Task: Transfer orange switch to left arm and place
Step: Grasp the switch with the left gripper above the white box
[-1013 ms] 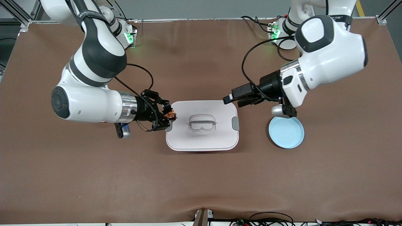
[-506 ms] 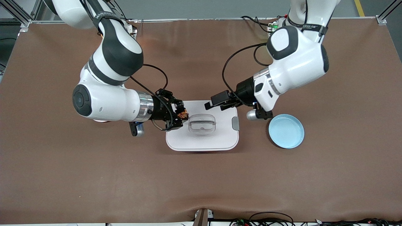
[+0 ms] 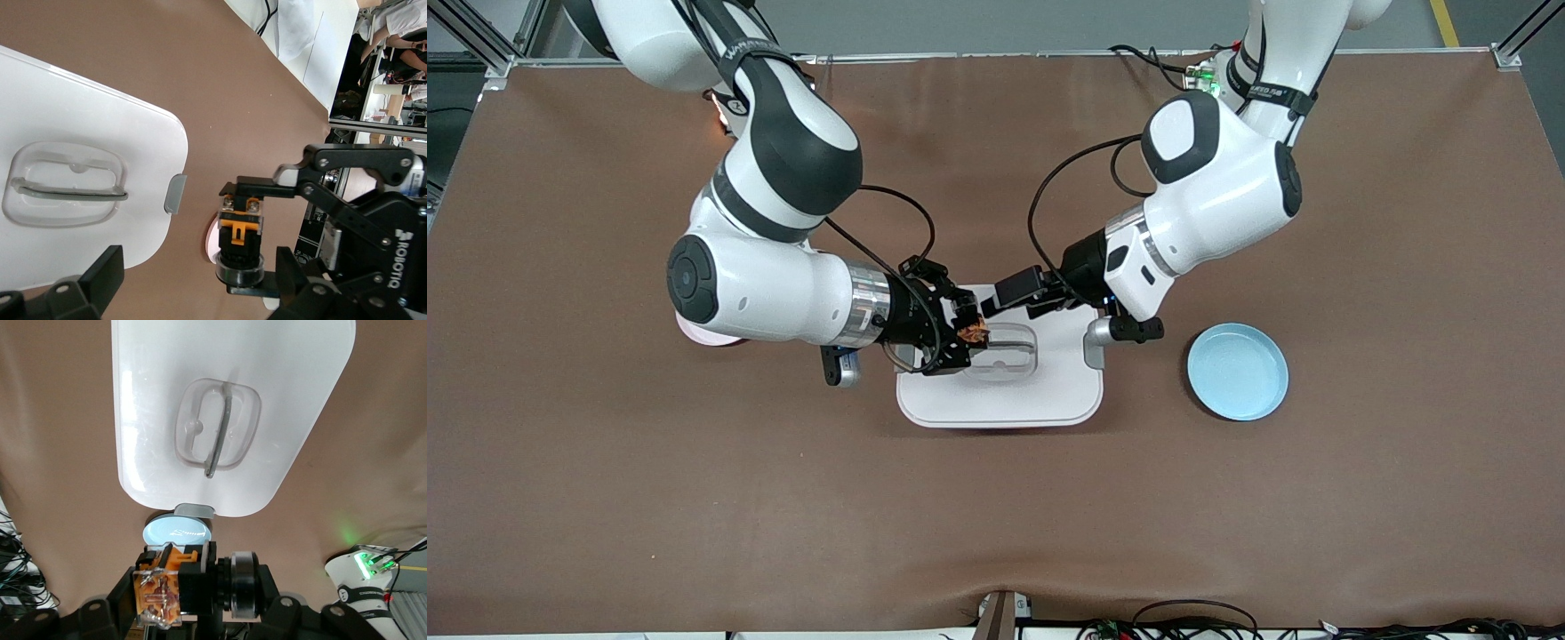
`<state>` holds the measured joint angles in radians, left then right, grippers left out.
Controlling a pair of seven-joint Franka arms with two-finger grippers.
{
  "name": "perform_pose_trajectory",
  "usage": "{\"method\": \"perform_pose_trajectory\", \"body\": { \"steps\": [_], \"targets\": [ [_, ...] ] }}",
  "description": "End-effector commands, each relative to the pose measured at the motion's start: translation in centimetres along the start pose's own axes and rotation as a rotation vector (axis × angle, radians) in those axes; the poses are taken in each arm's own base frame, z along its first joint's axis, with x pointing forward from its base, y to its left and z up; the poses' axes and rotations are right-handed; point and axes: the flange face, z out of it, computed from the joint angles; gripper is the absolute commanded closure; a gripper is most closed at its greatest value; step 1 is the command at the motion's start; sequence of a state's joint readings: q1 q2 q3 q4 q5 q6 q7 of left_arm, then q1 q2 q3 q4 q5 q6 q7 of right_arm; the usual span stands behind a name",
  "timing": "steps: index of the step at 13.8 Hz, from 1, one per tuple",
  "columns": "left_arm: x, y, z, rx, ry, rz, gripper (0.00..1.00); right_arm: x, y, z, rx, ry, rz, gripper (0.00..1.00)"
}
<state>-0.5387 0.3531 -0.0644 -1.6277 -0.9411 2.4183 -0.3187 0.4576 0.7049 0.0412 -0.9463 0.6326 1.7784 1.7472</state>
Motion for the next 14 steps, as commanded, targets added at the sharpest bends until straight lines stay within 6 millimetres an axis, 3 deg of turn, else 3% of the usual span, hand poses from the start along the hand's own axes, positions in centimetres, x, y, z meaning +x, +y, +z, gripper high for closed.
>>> {"method": "perform_pose_trajectory", "body": {
  "steps": [1,8,9,10,13,14],
  "targets": [
    [-0.14,0.08,1.10,-0.034,0.000,-0.024,0.00,-0.98,-0.54,0.26,0.016,-0.042,0.029,1.00],
    [-0.44,0.32,1.72,-0.064,0.012,-0.041,0.00,-1.23,-0.85,0.48,0.041,-0.057,0.051,1.00],
    [-0.44,0.32,1.72,-0.064,0.012,-0.041,0.11,-1.37,-0.79,0.42,0.041,-0.061,0.055,1.00],
    [-0.36,0.28,1.67,-0.064,0.014,-0.039,0.38,-1.42,-0.80,0.51,0.036,-0.074,0.062,1.00],
    [-0.34,0.42,1.58,-0.066,0.015,-0.036,0.98,-1.16,-0.91,0.25,0.034,-0.085,0.077,1.00],
    [-0.33,0.56,1.50,-0.068,0.016,-0.033,1.00,-1.16,-0.89,0.27,0.033,-0.085,0.079,1.00]
  ]
}}
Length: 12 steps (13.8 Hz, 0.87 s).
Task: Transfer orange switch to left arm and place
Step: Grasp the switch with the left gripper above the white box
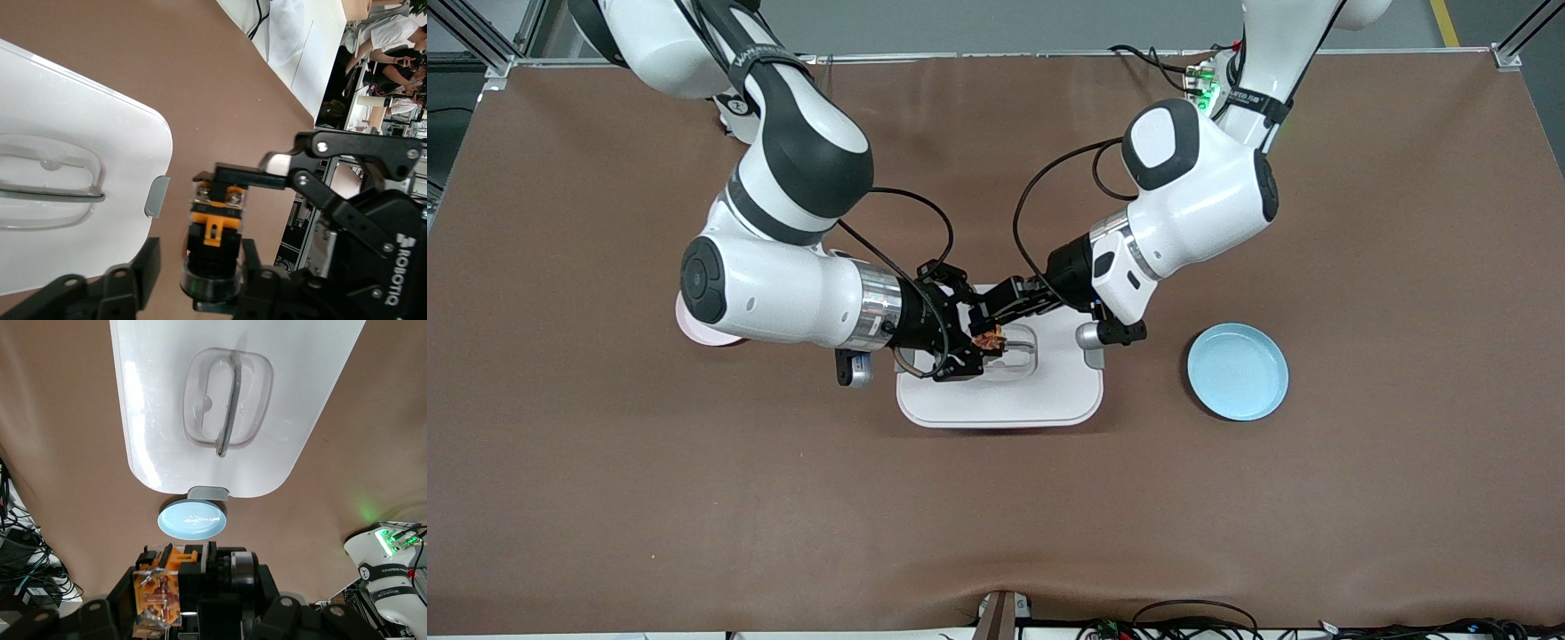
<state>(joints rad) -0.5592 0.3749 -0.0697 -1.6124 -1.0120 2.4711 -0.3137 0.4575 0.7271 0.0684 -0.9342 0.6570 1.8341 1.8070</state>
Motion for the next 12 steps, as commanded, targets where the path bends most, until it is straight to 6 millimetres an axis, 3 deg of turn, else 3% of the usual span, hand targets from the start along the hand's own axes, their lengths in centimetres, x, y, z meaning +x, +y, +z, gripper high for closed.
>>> {"method": "perform_pose_trajectory", "body": {
  "steps": [1,5,6,7,8,12],
  "targets": [
    [0.2,0.0,0.2,-0.011,0.006,0.010,1.00,-0.5,-0.4,-0.7,0.007,-0.036,0.020,1.00],
    [0.4,0.0,0.1,-0.009,0.009,0.021,1.00,-0.4,-0.4,-0.8,0.006,-0.033,0.021,1.00],
    [0.4,0.0,-0.1,-0.010,0.011,0.021,1.00,-0.4,-0.4,-1.0,0.008,-0.035,0.022,0.79],
    [0.5,-0.1,-0.1,-0.008,0.010,0.019,1.00,-0.3,-0.5,-1.1,0.011,-0.033,0.022,0.06],
    [0.6,0.0,-0.2,-0.011,0.013,0.020,1.00,-0.2,-0.5,-1.2,0.013,-0.030,0.020,0.00],
    [0.6,0.9,-1.9,-0.025,0.018,0.022,1.00,1.6,-1.1,-3.0,0.010,-0.029,0.040,0.00]
  ]
}}
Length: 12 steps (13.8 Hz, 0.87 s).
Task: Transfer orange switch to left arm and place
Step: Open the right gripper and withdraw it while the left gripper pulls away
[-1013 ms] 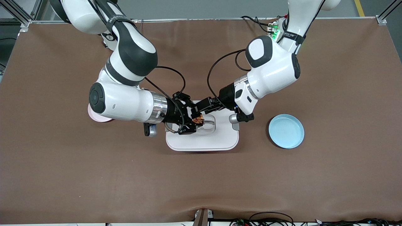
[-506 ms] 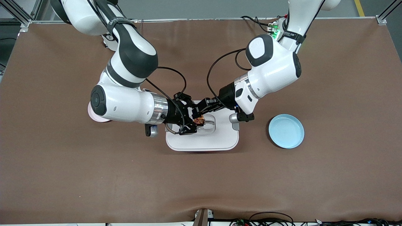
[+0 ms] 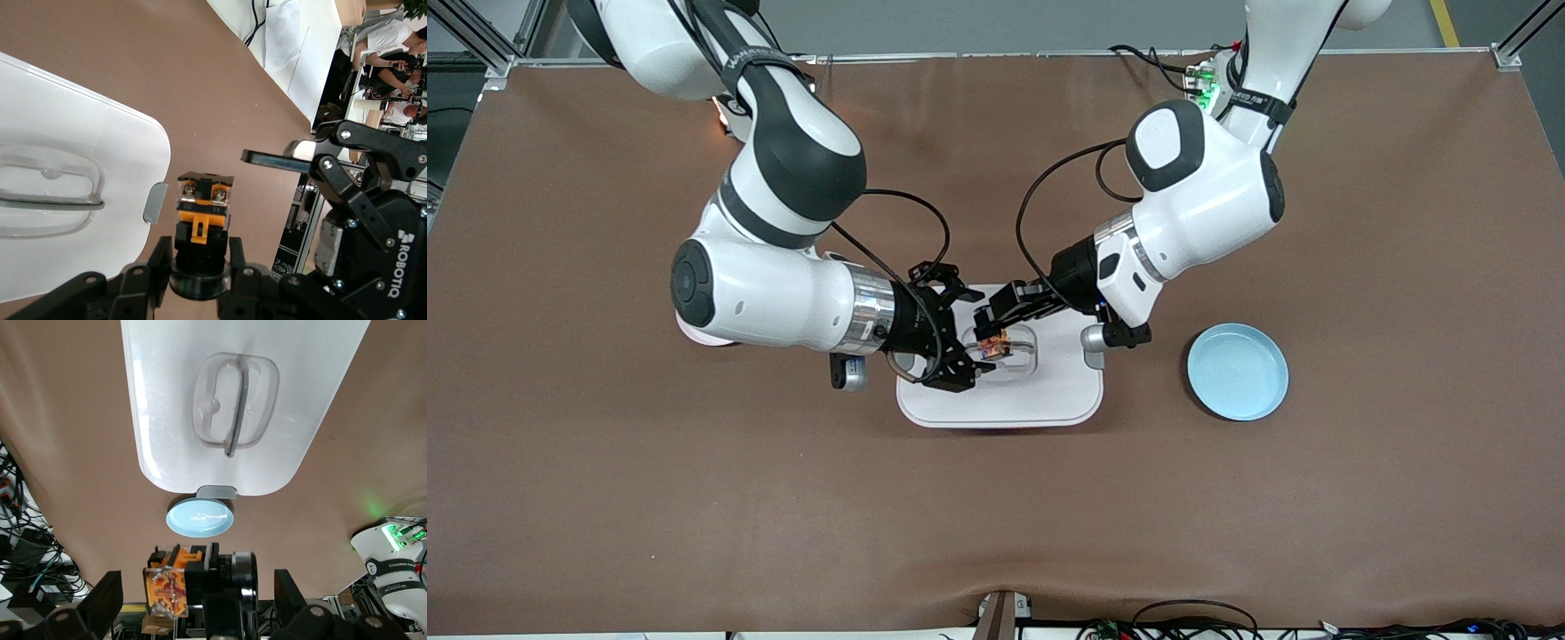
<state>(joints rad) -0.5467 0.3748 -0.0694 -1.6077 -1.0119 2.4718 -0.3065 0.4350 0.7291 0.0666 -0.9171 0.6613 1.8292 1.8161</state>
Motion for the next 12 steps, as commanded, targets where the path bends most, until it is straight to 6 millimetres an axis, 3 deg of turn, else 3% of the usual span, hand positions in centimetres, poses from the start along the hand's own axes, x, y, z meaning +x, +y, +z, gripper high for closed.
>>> {"method": "perform_pose_trajectory", "body": {
  "steps": [1,4,6,9,12],
  "targets": [
    [-0.4,1.3,-2.0,-0.016,-0.010,0.027,1.00,1.6,-0.6,-2.0,-0.024,-0.017,0.021,0.00],
    [0.7,1.6,-7.0,0.052,-0.105,0.070,1.00,5.9,-0.6,-5.7,-0.127,-0.001,-0.116,0.00],
    [0.9,1.7,-10.3,0.133,-0.131,0.132,1.00,9.2,-0.2,-9.3,-0.189,-0.005,-0.219,0.00],
    [1.5,1.2,-13.7,0.212,-0.189,0.165,1.00,14.7,0.1,-13.2,-0.254,-0.021,-0.331,0.00],
    [0.9,2.4,-17.7,0.350,-0.203,0.263,1.00,18.6,0.2,-16.4,-0.257,-0.039,-0.366,0.00]
  ]
}}
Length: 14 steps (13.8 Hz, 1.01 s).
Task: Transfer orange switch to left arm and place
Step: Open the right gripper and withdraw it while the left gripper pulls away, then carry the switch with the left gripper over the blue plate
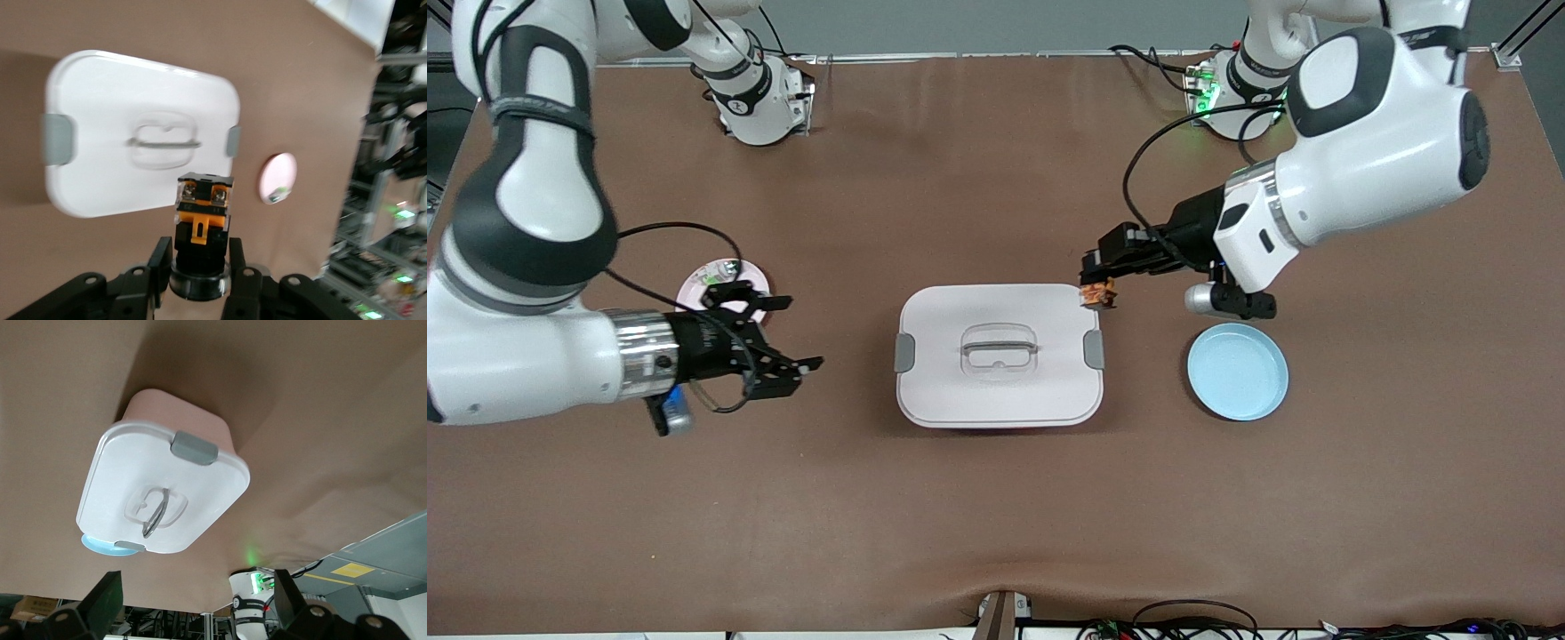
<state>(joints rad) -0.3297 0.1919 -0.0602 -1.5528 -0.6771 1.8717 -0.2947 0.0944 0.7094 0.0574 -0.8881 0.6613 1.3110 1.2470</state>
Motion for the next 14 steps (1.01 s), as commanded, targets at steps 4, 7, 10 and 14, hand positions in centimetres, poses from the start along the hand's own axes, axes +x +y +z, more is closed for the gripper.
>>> {"method": "perform_pose_trajectory", "body": {
  "steps": [4,7,10,14],
  "targets": [
    [-3.4,-1.7,-9.8,0.232,0.022,0.115,1.00,4.2,3.8,-2.7,-0.107,0.061,-0.158,0.00],
    [-3.3,-5.7,-14.0,0.317,0.035,0.114,1.00,5.8,5.0,-2.9,-0.198,0.133,-0.254,0.00],
    [-2.2,-9.9,-14.5,0.443,0.039,0.073,1.00,5.8,6.0,-4.4,-0.273,0.239,-0.363,0.00],
    [0.5,-17.8,-12.4,0.513,0.076,-0.052,1.00,6.9,6.8,-5.3,-0.322,0.265,-0.503,0.00]
  ]
}}
